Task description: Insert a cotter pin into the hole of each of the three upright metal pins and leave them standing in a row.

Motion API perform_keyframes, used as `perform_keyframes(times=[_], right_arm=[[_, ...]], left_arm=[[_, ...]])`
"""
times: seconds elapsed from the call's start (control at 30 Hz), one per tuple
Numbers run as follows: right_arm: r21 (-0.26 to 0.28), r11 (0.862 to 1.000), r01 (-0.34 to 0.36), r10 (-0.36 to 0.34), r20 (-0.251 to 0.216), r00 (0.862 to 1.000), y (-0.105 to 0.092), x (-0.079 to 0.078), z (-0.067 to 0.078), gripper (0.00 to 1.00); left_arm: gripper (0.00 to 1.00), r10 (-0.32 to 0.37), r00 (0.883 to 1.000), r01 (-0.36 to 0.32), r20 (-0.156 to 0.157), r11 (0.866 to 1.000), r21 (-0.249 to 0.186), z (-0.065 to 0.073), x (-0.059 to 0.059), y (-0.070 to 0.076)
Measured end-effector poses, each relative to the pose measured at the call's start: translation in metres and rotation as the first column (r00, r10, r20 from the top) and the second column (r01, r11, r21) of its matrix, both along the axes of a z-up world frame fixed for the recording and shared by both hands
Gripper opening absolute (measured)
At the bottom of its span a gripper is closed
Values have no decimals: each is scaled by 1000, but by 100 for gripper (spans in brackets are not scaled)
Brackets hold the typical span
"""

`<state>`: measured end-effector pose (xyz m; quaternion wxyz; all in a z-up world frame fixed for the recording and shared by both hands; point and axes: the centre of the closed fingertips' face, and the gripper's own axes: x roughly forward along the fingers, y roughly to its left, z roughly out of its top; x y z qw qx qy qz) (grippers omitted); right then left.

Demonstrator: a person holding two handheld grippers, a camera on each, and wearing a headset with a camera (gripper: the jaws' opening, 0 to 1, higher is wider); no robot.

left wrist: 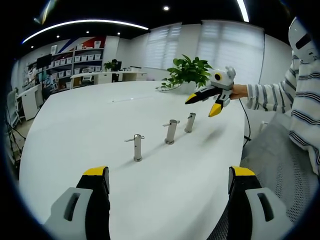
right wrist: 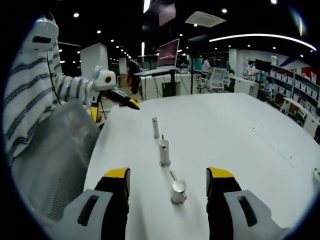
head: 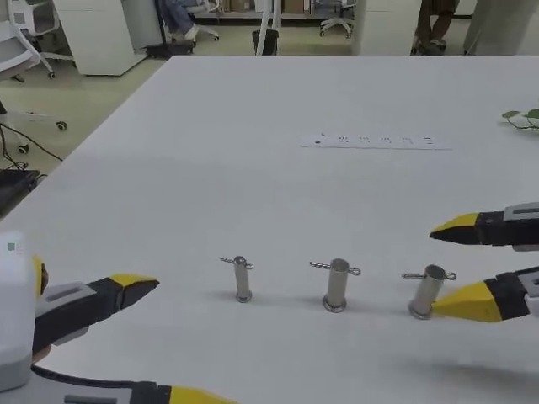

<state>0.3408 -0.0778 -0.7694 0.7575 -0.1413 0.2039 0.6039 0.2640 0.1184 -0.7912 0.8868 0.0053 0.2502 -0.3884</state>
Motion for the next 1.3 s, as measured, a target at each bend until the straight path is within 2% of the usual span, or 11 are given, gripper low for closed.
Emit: perform_keyframes(times=[0.17, 0.23, 0.33, 0.5, 0.6, 0.73, 0.93, 1.0, 1.03, 1.1, 1.3], right_arm=[[87, 996, 19, -15, -52, 999, 5, -22, 18, 81], [80, 996, 33, -29, -53, 998, 3, -30, 18, 87], [71, 995, 73, -67, -80, 995, -2, -41, 12, 91], [44, 990, 133, -126, -123, 984, -11, -63, 2, 100], [80, 978, 192, -177, -165, 970, -10, -75, 1, 100], [112, 955, 276, -251, -196, 948, -12, -80, 1, 100], [100, 932, 348, -321, -215, 922, -21, -83, -3, 100], [83, 919, 386, -364, -195, 911, -27, -81, -5, 100], [68, 918, 390, -372, -188, 909, -29, -82, -6, 100], [48, 902, 428, -411, -203, 889, -35, -82, -10, 100], [56, 867, 495, -468, -249, 848, -45, -84, -14, 100]], left_arm=[[99, 10, 1000, -10, -13, 1000, -12, 0, -2, 2], [99, 10, 1000, -10, -8, 1000, -3, 1, -3, 3], [99, 29, 999, -28, -25, 999, 20, -5, -7, 10], [99, 56, 997, -55, -51, 998, 14, -9, -18, 16], [99, 66, 995, -66, -72, 998, 7, -11, -25, 19], [99, 85, 993, -85, -87, 996, 4, -11, -29, 22], [99, 103, 991, -105, -87, 994, -14, -6, -31, 22], [99, 109, 990, -111, -90, 994, -14, -6, -31, 22], [99, 110, 990, -112, -90, 994, -13, -5, -30, 23], [99, 118, 989, -119, -87, 993, -15, -3, -29, 23], [99, 127, 988, -129, -82, 992, -13, 0, -27, 23]])
